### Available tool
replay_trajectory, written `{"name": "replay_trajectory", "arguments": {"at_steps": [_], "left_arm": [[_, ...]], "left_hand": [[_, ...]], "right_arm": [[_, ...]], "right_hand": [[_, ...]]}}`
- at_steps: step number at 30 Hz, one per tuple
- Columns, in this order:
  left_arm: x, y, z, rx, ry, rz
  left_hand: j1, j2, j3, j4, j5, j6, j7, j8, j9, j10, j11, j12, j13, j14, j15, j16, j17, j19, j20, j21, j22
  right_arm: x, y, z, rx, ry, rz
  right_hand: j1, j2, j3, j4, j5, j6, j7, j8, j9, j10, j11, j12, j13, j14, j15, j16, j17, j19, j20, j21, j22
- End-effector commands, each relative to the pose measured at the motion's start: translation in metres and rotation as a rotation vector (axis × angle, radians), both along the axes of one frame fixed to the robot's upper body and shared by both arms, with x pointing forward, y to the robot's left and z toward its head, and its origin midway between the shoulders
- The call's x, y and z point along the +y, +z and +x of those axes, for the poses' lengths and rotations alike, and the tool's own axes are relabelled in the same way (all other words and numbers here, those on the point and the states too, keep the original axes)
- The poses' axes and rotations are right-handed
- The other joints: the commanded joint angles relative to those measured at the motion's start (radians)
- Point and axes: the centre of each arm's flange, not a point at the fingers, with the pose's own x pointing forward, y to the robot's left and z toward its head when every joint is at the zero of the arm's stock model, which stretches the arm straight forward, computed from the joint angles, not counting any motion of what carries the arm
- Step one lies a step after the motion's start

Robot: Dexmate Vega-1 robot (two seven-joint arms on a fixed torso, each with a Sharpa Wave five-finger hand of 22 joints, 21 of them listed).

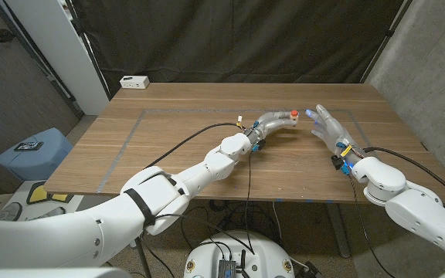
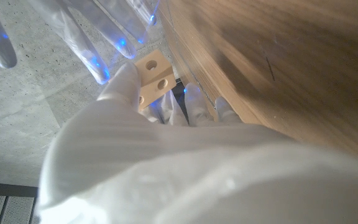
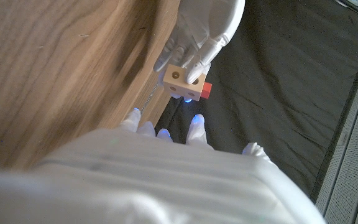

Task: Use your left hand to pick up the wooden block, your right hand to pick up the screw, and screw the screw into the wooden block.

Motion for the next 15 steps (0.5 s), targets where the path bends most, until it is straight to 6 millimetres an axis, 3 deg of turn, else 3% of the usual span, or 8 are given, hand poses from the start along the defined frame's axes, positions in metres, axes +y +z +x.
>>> {"name": "replay_trajectory", "arguments": {"at_steps": [1,15], "left_arm": [[0.009,0.003,0.000,-0.010,0.016,-0.009],[0.031,0.015,-0.002,-0.028,0.051,-0.009]], "left_hand": [[-0.004,0.006,0.007,0.007,0.003,0.014,-0.011,0.004,0.003,0.027,-0.018,0.023,0.019,0.004,-0.046,0.001,0.003,-0.001,0.007,0.004,0.002],[-0.010,0.006,0.007,0.007,0.003,0.018,-0.008,0.004,0.003,0.029,-0.018,0.022,0.017,0.006,-0.046,0.001,0.003,-0.001,0.004,0.004,0.003]], "right_arm": [[0.001,0.000,0.005,-0.003,-0.015,0.015],[0.005,0.008,0.013,-0.019,-0.034,0.018]], "right_hand": [[0.006,0.008,0.005,0.000,0.010,-0.001,-0.005,-0.002,0.002,-0.075,-0.004,0.004,0.002,-0.129,-0.001,0.005,0.001,0.004,0.003,0.000,0.002],[0.007,0.009,0.006,-0.001,0.010,-0.005,-0.005,-0.003,0.002,-0.073,-0.002,0.004,0.002,-0.125,-0.001,0.006,0.001,0.003,-0.002,0.000,0.002]]}}
